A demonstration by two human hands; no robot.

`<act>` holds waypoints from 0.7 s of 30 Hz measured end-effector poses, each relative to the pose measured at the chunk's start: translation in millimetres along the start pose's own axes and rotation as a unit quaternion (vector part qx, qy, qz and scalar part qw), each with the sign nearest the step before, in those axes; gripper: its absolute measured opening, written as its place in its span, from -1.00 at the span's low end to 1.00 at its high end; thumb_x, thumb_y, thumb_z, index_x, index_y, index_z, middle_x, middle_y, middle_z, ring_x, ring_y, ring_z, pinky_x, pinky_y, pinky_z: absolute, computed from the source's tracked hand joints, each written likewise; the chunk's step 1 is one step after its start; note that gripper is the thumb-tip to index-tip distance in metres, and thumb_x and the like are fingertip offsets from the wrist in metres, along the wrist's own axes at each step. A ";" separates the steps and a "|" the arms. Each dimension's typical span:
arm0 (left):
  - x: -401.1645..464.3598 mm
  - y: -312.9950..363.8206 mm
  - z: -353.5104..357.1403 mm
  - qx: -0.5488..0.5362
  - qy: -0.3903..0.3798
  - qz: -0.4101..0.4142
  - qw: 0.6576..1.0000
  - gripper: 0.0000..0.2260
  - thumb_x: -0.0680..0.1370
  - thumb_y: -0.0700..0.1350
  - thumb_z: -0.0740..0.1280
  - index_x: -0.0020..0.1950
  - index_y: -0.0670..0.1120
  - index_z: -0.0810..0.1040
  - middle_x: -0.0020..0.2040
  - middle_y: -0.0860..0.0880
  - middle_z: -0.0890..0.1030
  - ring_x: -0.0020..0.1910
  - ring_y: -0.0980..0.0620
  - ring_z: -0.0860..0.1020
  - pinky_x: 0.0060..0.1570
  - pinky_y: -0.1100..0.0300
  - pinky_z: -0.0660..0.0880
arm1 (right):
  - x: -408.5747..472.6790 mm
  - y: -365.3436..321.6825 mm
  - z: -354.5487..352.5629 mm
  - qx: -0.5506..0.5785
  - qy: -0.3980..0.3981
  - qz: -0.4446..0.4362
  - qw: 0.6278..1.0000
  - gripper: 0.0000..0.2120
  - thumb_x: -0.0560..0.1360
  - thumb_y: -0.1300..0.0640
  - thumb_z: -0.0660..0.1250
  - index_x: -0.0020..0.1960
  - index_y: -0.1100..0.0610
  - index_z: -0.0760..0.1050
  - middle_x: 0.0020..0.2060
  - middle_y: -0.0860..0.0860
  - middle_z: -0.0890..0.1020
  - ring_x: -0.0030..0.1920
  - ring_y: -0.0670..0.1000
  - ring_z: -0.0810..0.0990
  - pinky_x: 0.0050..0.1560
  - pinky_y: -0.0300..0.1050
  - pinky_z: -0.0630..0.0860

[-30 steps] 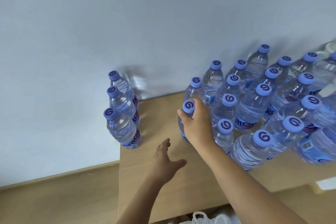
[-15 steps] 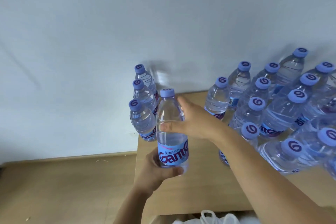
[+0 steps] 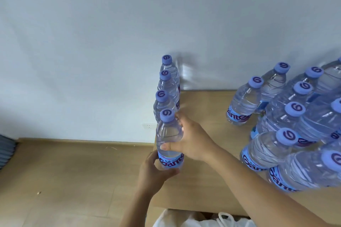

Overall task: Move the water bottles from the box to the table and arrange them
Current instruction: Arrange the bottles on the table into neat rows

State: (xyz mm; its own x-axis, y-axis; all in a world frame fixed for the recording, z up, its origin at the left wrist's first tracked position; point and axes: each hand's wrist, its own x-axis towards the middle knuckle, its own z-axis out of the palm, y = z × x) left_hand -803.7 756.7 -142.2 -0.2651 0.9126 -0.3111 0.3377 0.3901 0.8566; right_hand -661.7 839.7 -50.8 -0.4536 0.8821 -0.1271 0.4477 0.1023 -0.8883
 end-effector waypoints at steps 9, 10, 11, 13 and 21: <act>24.3 -1.0 4.9 0.057 0.045 -0.010 0.997 -0.66 0.18 -0.05 0.59 -0.24 0.16 0.47 -0.27 0.15 0.59 -0.25 0.25 0.53 -0.31 0.34 0.37 | 4.0 12.1 20.2 -0.045 0.024 -0.010 0.999 -0.37 0.17 -0.06 0.58 0.12 -0.10 0.33 0.01 -0.24 0.50 0.00 -0.14 0.51 -0.01 -0.22 0.46; 27.2 -1.1 4.4 0.062 0.045 -0.009 0.997 -0.66 0.18 -0.05 0.58 -0.25 0.15 0.46 -0.28 0.15 0.58 -0.25 0.24 0.52 -0.31 0.32 0.36 | 4.5 12.2 21.6 -0.048 0.030 -0.013 0.998 -0.38 0.17 -0.07 0.57 0.10 -0.13 0.32 -0.02 -0.26 0.48 -0.02 -0.16 0.49 -0.05 -0.28 0.43; 29.7 -1.5 3.7 0.068 0.044 -0.008 0.997 -0.66 0.19 -0.06 0.58 -0.25 0.14 0.45 -0.30 0.15 0.56 -0.27 0.24 0.50 -0.33 0.32 0.34 | 5.0 11.9 22.4 -0.050 0.035 -0.015 0.998 -0.38 0.16 -0.08 0.57 0.09 -0.15 0.31 -0.04 -0.28 0.46 -0.03 -0.19 0.47 -0.08 -0.34 0.40; 33.4 -2.1 2.7 0.074 0.043 -0.009 0.996 -0.66 0.22 -0.11 0.57 -0.26 0.12 0.43 -0.32 0.15 0.54 -0.31 0.23 0.47 -0.36 0.33 0.29 | 6.0 12.0 23.1 -0.054 0.042 -0.018 0.998 -0.37 0.17 -0.09 0.57 0.11 -0.16 0.30 -0.04 -0.30 0.44 -0.02 -0.19 0.46 -0.09 -0.35 0.38; 41.1 -4.8 1.3 0.071 0.031 0.004 0.997 -0.68 0.23 -0.11 0.56 -0.21 0.13 0.46 -0.24 0.12 0.60 -0.23 0.14 0.54 -0.30 0.27 0.37 | 7.2 15.1 26.8 -0.072 0.062 -0.024 0.995 -0.26 0.24 -0.09 0.55 0.31 -0.07 0.28 0.11 -0.26 0.35 0.19 -0.13 0.40 0.08 -0.26 0.32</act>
State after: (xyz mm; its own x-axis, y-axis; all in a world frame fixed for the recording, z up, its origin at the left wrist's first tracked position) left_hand -815.0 792.5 -159.6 -0.3159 0.9080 -0.2753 0.4632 0.4008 0.7904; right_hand -678.9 835.3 -77.0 -0.3819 0.9239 -0.0223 0.5371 0.2022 -0.8189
